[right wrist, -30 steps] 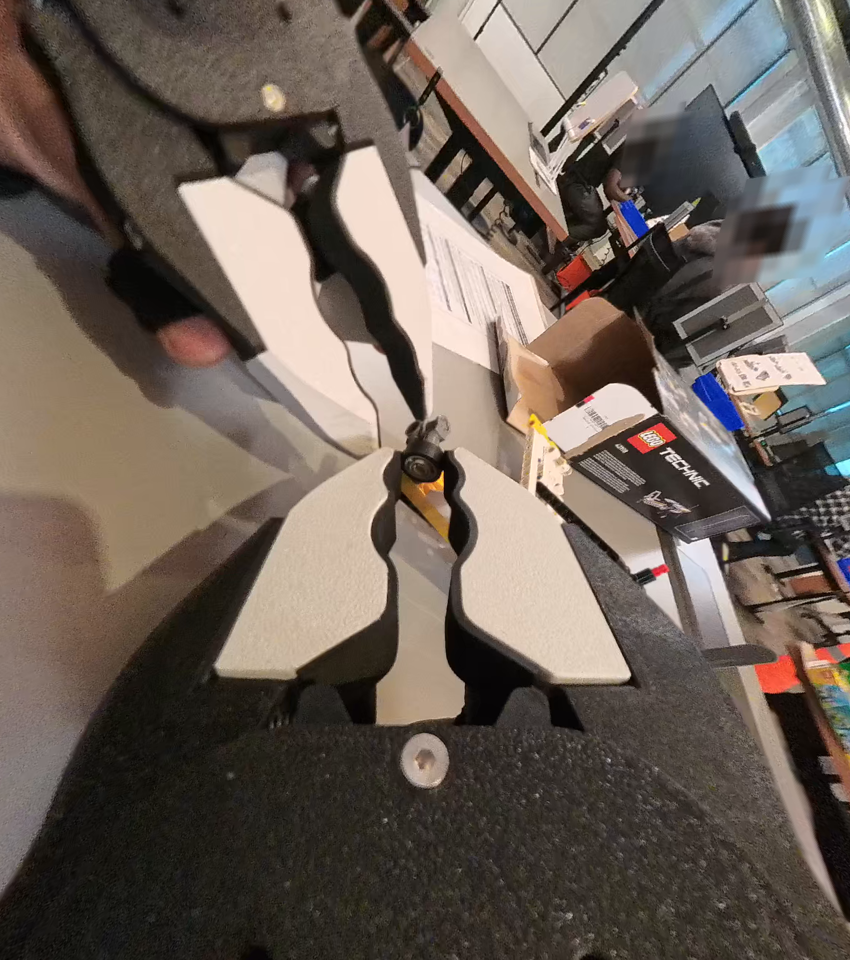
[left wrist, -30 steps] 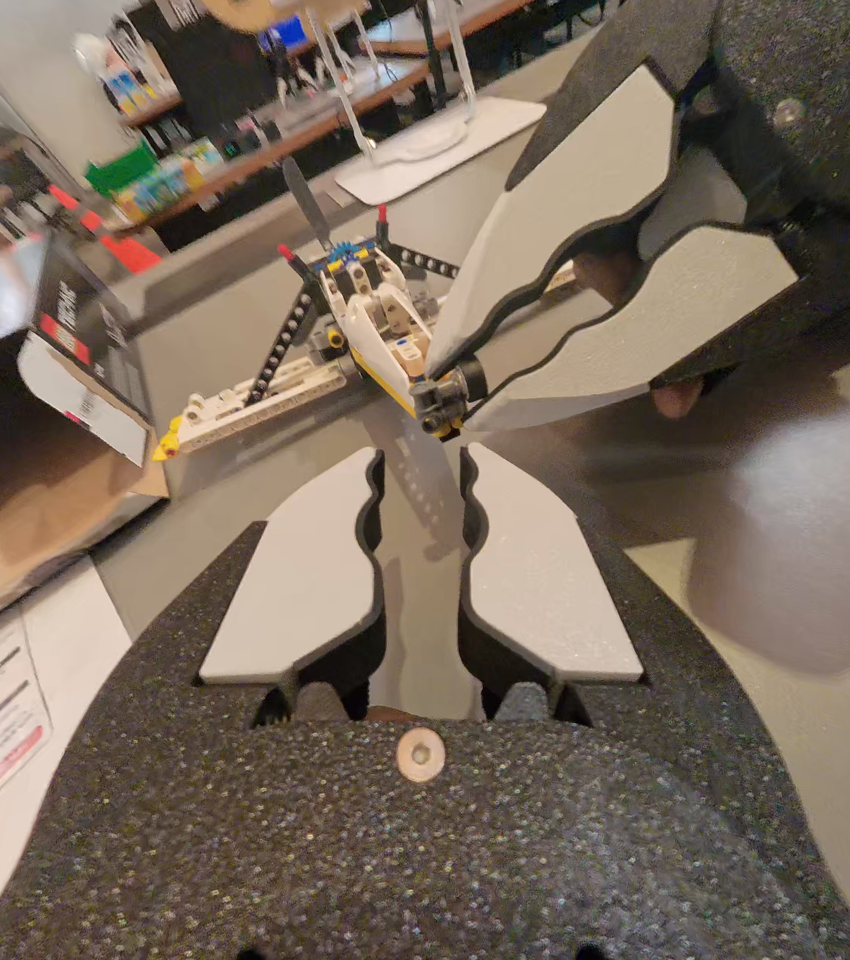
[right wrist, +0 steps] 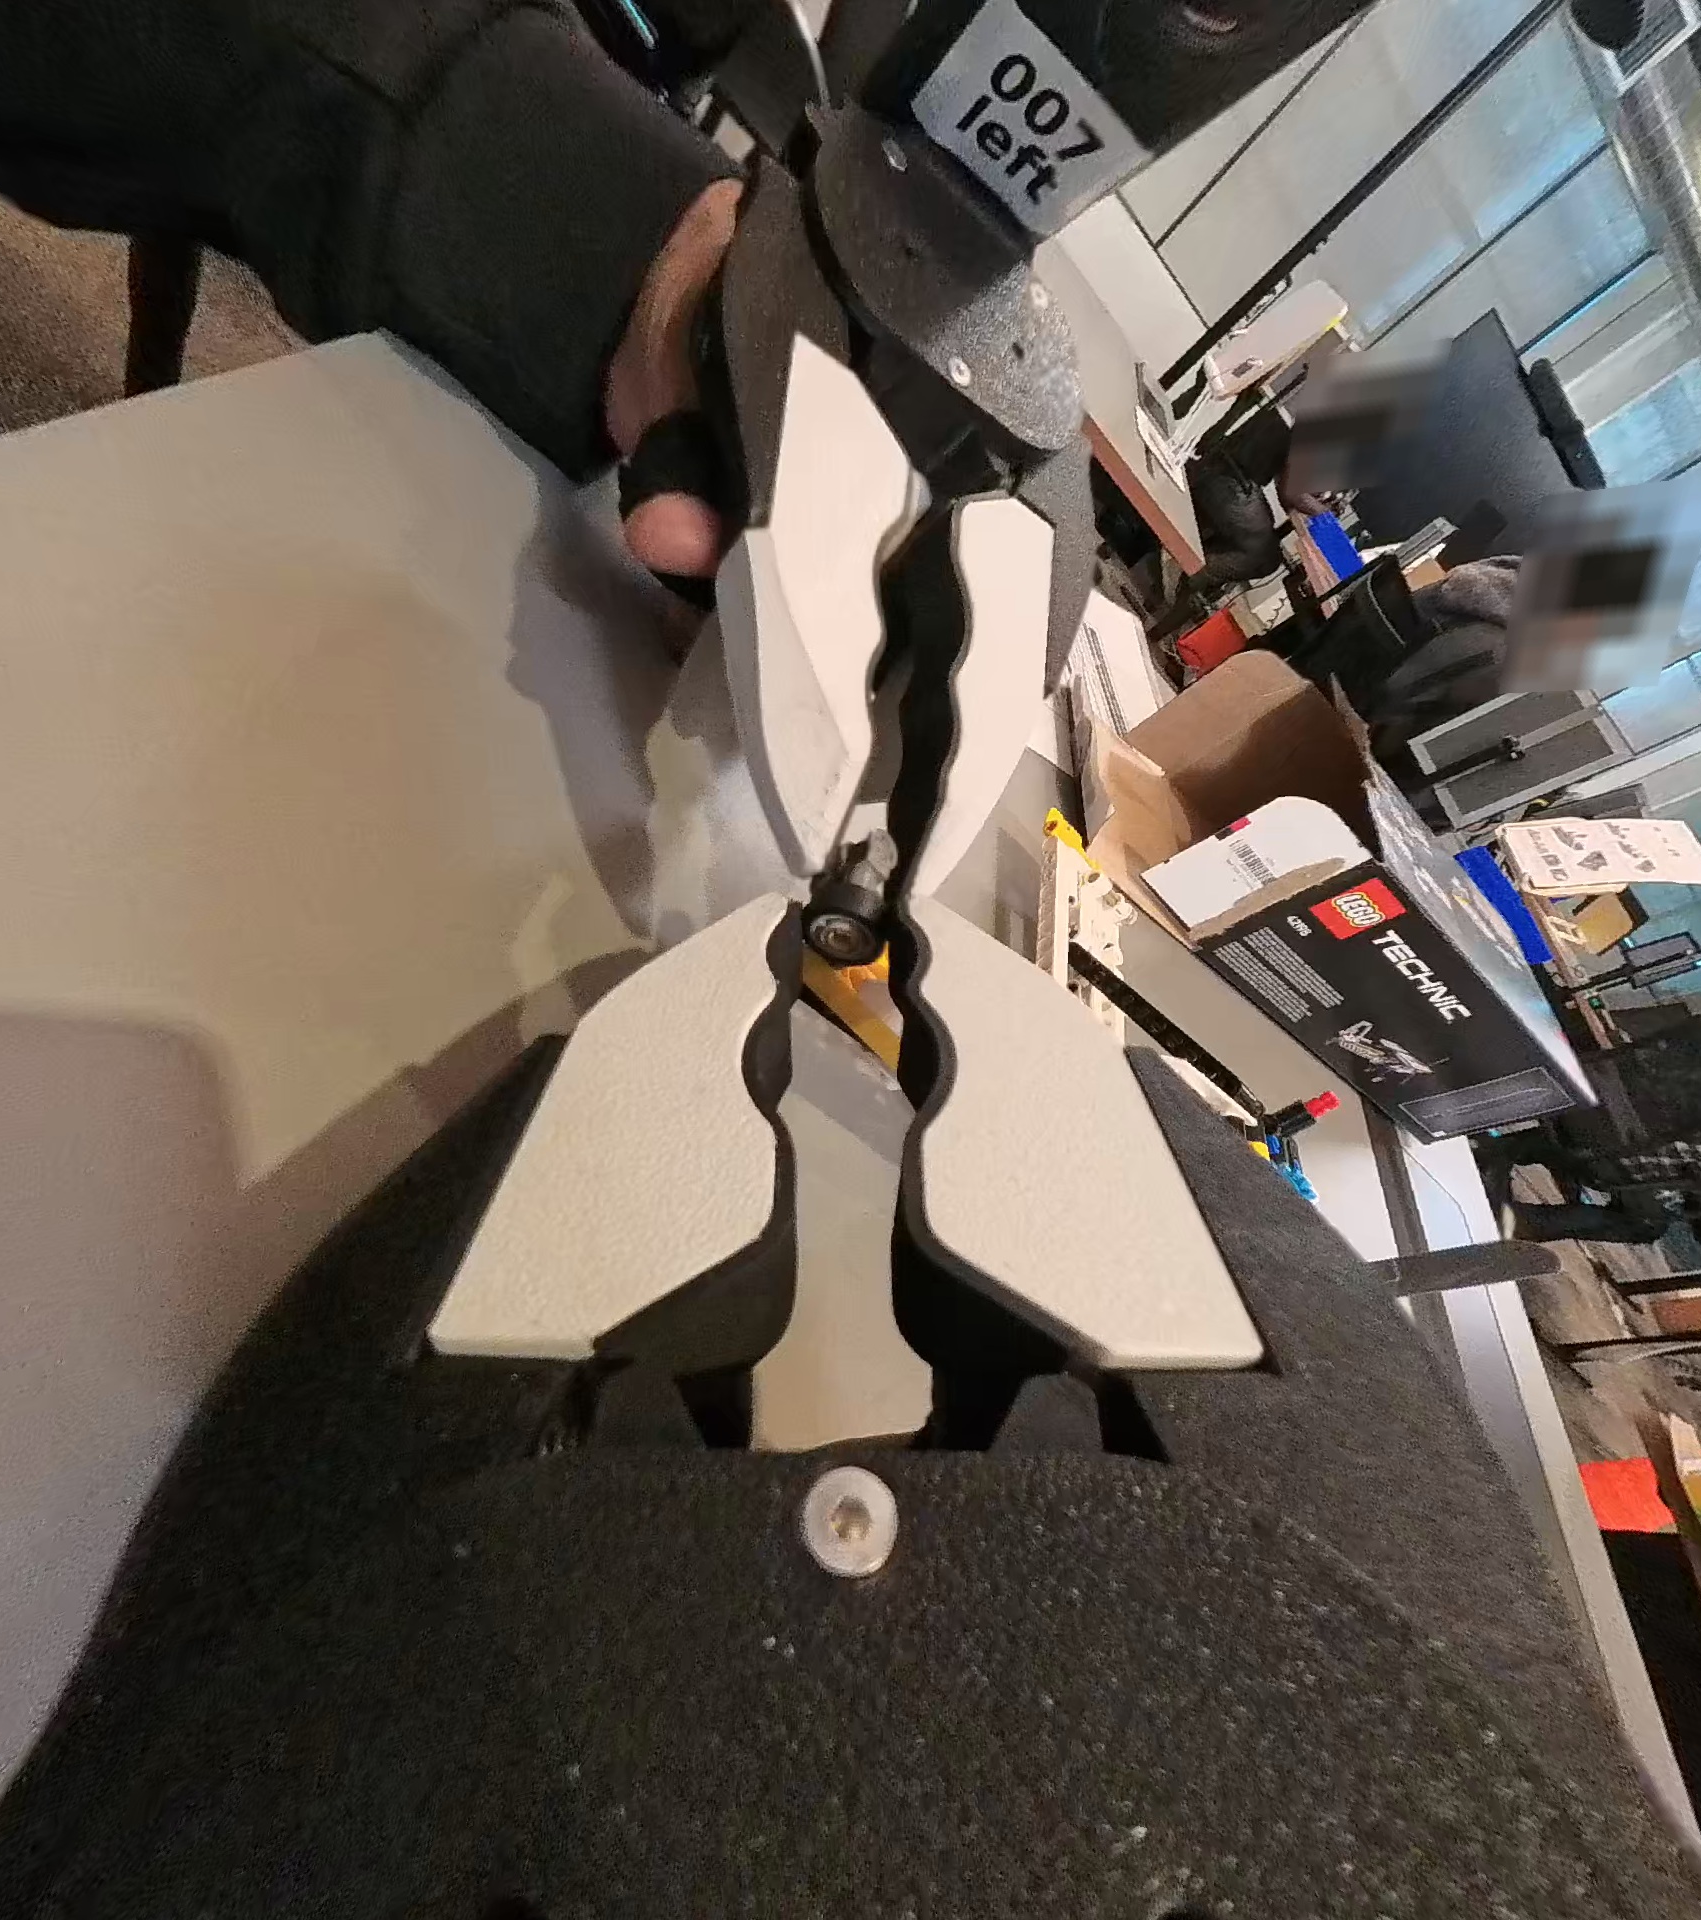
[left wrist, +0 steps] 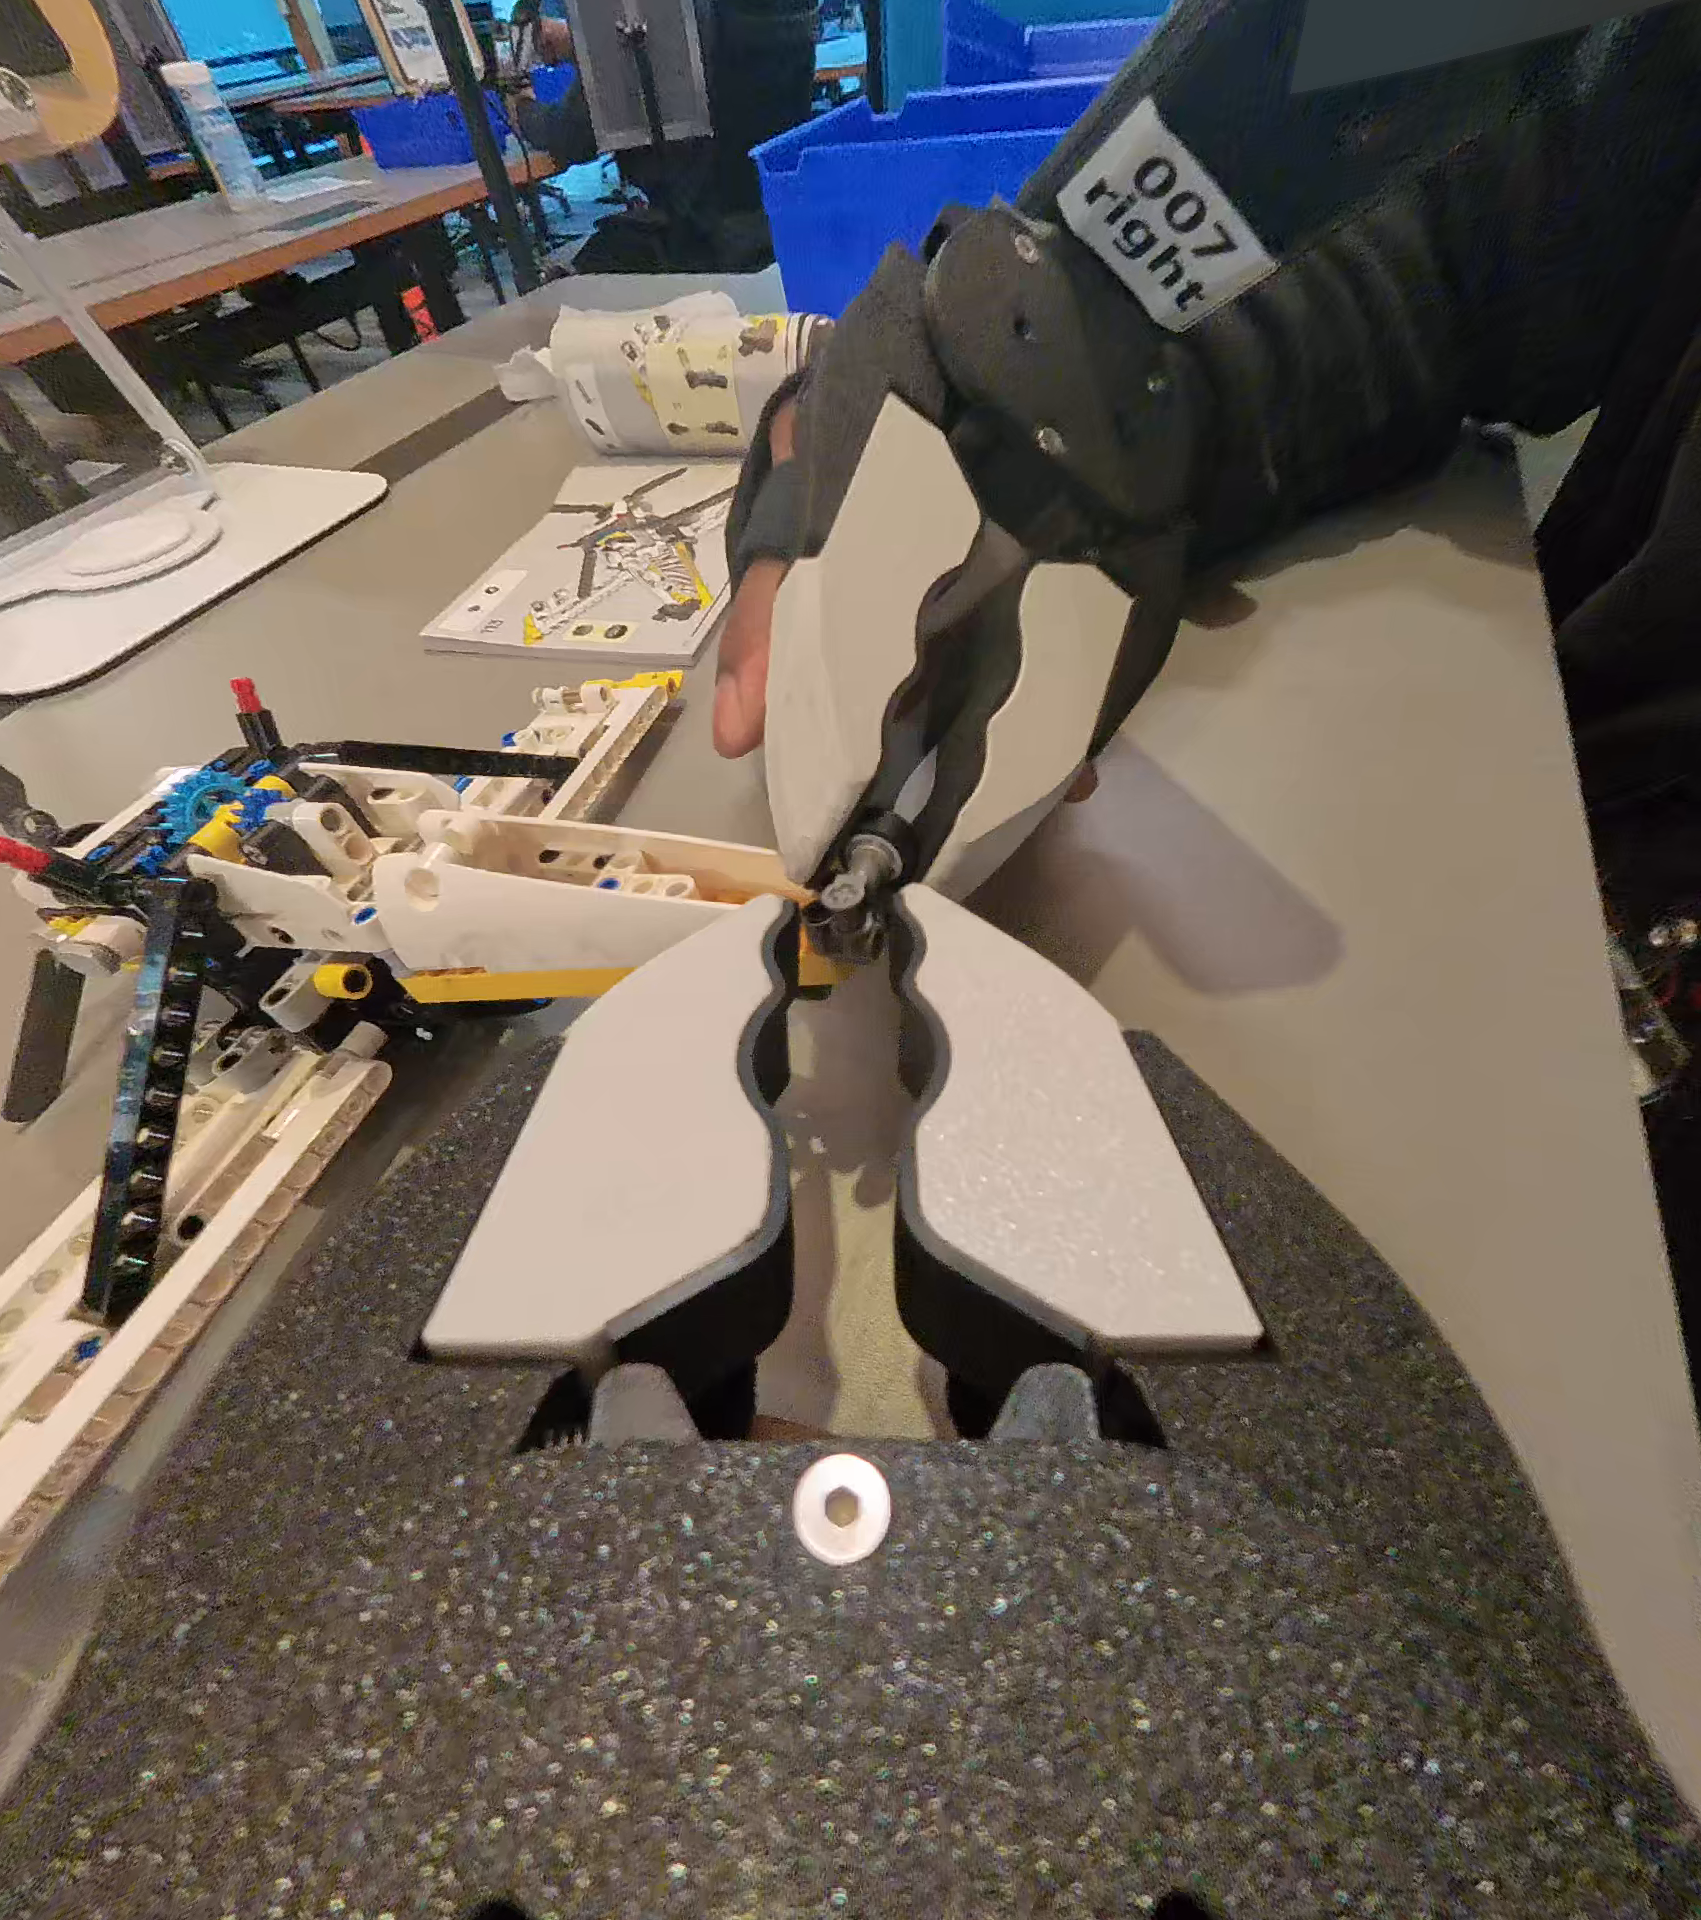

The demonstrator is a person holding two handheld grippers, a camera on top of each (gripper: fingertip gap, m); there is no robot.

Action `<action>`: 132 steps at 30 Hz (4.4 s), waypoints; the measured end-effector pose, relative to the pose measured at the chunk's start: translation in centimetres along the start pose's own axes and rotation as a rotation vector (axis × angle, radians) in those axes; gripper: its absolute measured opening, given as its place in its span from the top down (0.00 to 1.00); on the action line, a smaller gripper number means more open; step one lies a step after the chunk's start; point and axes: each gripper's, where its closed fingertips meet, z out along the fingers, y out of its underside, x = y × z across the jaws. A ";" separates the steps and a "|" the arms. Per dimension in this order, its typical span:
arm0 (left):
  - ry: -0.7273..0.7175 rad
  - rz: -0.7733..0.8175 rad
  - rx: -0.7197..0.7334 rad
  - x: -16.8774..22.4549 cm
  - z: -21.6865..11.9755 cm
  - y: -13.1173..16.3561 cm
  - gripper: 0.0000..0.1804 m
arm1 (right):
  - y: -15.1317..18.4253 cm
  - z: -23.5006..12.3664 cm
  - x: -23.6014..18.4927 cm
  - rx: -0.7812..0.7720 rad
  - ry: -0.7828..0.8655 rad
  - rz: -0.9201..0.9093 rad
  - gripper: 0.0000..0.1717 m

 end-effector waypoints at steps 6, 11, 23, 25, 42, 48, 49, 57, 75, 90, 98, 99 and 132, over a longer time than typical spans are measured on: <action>0.002 0.074 -0.044 0.2 0.6 0.5 0.95 | 0.6 -0.3 -0.5 -0.024 0.015 -0.048 0.91; -0.004 0.120 -0.108 0.6 1.2 1.3 0.95 | 1.3 -0.6 -1.3 -0.042 -0.009 -0.068 0.91; 0.014 0.166 -0.194 0.9 1.4 2.6 0.96 | 2.4 -1.6 -2.4 -0.046 -0.080 -0.009 0.92; -0.054 0.136 -0.183 -0.6 0.1 2.8 0.96 | 2.8 -2.5 -1.9 -0.030 -0.069 0.030 0.92; -0.079 0.027 0.002 1.5 3.7 -4.0 0.89 | 4.1 -7.5 -1.6 -0.041 -0.003 0.117 0.91; 0.081 -0.173 -0.015 3.3 10.2 -5.0 0.95 | 4.3 -11.9 -2.3 -0.049 0.072 0.120 0.91; 0.112 -0.203 -0.017 3.5 11.0 -5.1 0.95 | 4.4 -12.7 -2.4 -0.048 0.086 0.120 0.91; 0.219 -0.278 -0.094 5.5 14.8 -5.3 0.93 | 5.1 -16.2 -3.0 -0.068 0.128 0.131 0.91; -0.168 -0.180 -0.193 -2.5 11.1 -7.2 0.87 | 5.8 -16.9 -3.6 -0.111 0.126 0.134 0.91; -0.338 -0.082 -0.848 -7.3 4.1 4.2 1.00 | 5.9 -16.7 -3.9 -0.112 0.113 0.139 0.92; -0.345 -0.075 -0.936 -8.4 -0.6 3.7 0.95 | 5.8 -17.0 -4.0 -0.106 0.114 0.141 0.91; -0.362 -0.070 -0.873 -9.4 -0.3 1.6 0.94 | 5.8 -17.0 -4.0 -0.104 0.114 0.143 0.91; -0.214 -0.171 -0.690 -35.6 12.8 5.8 0.99 | 7.3 -18.0 -3.4 -0.153 0.138 0.150 0.91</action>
